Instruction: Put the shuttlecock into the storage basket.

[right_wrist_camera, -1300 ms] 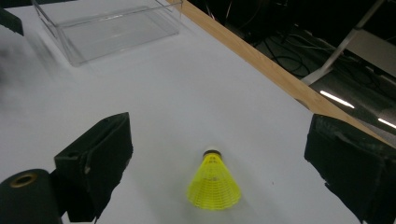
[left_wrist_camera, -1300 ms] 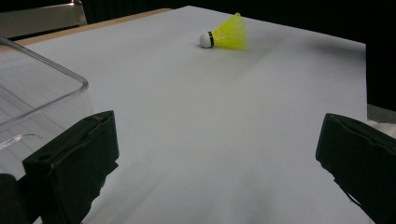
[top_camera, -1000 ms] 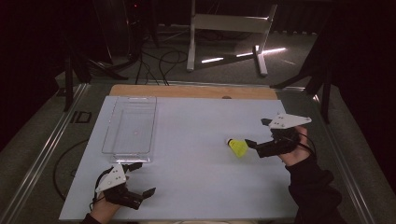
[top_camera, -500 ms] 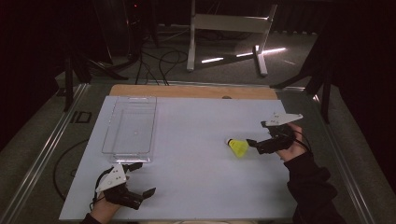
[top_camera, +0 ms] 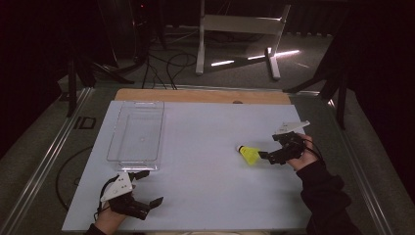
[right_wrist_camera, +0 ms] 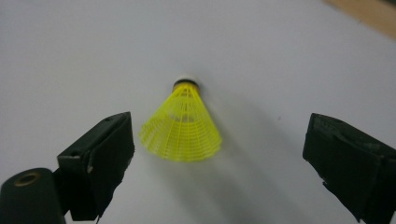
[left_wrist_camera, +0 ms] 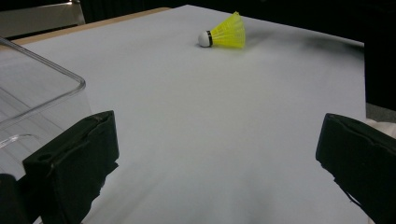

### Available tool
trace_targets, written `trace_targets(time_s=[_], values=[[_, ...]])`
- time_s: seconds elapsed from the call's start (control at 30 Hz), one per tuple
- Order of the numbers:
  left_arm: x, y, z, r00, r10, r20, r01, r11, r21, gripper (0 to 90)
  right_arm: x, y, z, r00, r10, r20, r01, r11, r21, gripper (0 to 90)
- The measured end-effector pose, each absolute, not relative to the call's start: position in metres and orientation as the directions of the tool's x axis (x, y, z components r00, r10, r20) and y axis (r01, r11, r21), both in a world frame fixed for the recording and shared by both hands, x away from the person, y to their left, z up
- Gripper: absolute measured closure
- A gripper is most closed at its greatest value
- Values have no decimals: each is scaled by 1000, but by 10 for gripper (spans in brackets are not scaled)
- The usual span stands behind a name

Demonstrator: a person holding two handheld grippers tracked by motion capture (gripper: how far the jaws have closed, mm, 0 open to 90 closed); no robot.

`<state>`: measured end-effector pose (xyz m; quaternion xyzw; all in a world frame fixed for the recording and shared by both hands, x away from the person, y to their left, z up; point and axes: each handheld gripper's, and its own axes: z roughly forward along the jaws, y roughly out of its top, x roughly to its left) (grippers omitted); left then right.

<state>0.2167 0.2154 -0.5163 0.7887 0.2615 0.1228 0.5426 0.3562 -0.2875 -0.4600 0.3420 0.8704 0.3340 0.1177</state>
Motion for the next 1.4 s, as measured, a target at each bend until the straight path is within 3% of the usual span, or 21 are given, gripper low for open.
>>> trace_targets(time_s=[0.83,1.4], values=[[217,215,-517,835,543,-92,280,-276,919,4,372,-283,-507,-740,668,80,591,589,552,118],[217,215,-517,836,541,-92,281,-278,919,4,381,-275,-516,-762,642,89,581,616,531,326]])
